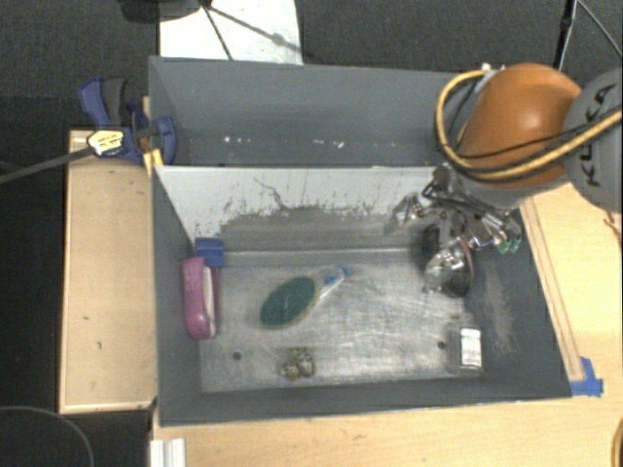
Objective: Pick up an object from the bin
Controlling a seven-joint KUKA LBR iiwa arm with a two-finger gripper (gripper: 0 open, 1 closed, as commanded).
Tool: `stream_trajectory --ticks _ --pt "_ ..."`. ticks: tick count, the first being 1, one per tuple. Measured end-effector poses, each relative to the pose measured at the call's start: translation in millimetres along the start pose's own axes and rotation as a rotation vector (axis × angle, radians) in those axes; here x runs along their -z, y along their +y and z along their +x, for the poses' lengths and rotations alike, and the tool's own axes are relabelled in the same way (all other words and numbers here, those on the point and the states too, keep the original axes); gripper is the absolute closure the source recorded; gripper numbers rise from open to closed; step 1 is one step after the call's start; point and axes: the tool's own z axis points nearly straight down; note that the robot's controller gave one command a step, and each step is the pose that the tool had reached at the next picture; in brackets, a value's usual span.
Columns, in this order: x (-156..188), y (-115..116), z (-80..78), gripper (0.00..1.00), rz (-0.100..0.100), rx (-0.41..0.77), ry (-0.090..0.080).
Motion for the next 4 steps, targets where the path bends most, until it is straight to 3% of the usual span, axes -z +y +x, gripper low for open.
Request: stream_trajectory --ticks 1,2,3,4 --pt "-109.5 70.2 -1.9 0.0 0.001 -0.282 0.004" --pt "-105.2 67.6 -6.5 1.0 0.004 -0.281 -0.015" --pt "-109.3 70.0 -1.0 0.0 0.0 -0.277 0.007" --pt "-105.5 68.0 -6.4 1.0 0.004 -0.277 -0.015"
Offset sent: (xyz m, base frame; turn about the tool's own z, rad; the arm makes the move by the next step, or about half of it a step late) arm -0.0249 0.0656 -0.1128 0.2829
